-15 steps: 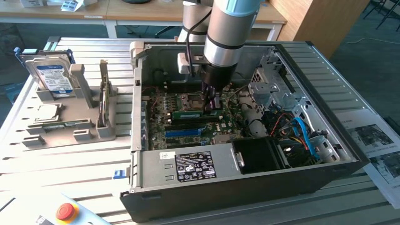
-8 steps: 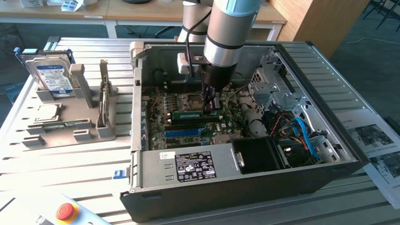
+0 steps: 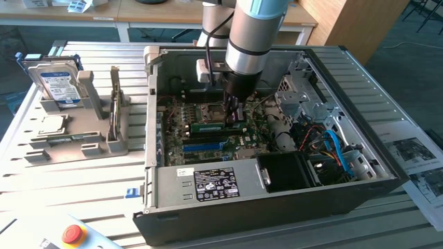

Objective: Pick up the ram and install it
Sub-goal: 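Insert the ram into the slot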

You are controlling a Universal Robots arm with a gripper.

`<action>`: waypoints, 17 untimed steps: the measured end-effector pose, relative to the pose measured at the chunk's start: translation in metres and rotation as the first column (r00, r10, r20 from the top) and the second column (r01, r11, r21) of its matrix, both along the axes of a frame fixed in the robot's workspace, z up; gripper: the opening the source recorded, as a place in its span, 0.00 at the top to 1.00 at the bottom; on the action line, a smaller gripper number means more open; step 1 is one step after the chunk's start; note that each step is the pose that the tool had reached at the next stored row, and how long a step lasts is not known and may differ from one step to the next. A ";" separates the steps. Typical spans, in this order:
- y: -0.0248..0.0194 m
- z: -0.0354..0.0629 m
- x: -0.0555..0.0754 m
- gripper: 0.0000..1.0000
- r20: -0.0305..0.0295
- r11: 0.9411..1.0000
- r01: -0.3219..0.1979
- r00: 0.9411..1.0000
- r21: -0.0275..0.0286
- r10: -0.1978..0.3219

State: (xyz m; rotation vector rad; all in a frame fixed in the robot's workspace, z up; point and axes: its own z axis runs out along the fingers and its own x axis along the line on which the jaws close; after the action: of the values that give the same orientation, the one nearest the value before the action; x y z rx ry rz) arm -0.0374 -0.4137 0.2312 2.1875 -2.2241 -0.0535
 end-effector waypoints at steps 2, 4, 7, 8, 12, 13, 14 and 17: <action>0.0000 -0.0001 0.000 0.88 0.000 1.000 0.000 1.000 0.000 0.000; 0.0000 -0.0001 -0.001 0.88 0.001 1.000 0.000 1.000 0.000 0.000; 0.0000 -0.0001 -0.001 0.88 0.001 1.000 0.000 1.000 0.000 0.000; 0.0000 -0.0003 -0.001 0.88 0.001 1.000 0.000 1.000 0.000 0.000; 0.0000 -0.0019 -0.001 0.88 0.002 1.000 0.000 1.000 0.000 0.000; 0.0000 -0.0019 -0.001 0.88 0.002 1.000 0.000 1.000 0.000 0.000; 0.0000 -0.0019 -0.001 0.88 0.002 1.000 0.000 1.000 0.000 0.000; 0.0000 -0.0024 -0.001 0.88 0.002 1.000 0.000 1.000 0.000 0.000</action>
State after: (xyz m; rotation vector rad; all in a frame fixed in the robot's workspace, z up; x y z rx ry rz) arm -0.0388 -0.4137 0.2289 2.1889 -2.2254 -0.0514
